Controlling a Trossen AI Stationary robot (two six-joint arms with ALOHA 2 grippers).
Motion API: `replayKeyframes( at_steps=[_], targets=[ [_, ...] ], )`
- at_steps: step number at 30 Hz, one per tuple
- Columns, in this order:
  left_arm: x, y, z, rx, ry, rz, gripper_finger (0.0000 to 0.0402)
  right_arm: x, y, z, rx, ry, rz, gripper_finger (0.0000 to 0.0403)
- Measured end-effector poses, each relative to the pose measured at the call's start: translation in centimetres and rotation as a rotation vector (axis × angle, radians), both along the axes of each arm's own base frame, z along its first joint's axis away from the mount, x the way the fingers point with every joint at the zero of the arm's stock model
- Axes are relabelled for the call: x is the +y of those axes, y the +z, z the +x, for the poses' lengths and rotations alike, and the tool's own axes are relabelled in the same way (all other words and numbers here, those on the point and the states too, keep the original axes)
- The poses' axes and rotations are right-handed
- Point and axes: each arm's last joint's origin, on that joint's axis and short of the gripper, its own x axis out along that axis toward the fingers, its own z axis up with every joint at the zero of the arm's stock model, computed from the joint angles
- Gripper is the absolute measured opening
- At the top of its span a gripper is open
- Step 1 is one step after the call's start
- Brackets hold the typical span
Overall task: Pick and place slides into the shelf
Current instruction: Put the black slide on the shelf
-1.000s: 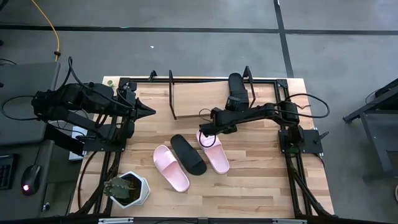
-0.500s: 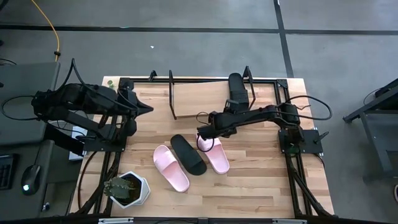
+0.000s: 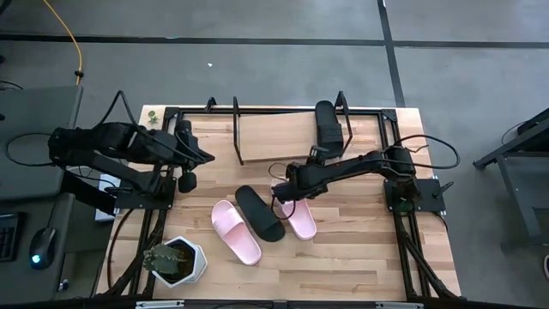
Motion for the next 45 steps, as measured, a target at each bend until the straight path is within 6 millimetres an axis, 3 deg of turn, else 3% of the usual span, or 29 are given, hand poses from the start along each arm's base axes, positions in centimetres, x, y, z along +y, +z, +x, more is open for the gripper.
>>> replayKeyframes(
  at_steps=[13, 29, 36, 45],
  targets=[
    [-0.2, -4.0, 2.0, -0.011, 0.008, -0.062, 0.0001, 3.3, 0.3, -0.3, -0.029, 0.135, -0.115, 0.0119],
    [-0.2, -10.5, 3.1, 0.036, 0.096, -0.136, 0.0001, 7.4, 3.6, -2.1, -0.212, 0.291, -0.263, 0.0119],
    [-0.2, -14.0, 3.2, 0.042, 0.148, -0.153, 0.0001, 8.5, 3.6, -2.3, -0.214, 0.324, -0.242, 0.0119],
    [-0.2, -16.6, 3.0, 0.053, 0.167, -0.210, 0.0001, 8.6, 3.6, -2.4, -0.208, 0.338, -0.259, 0.0119]
  ],
)
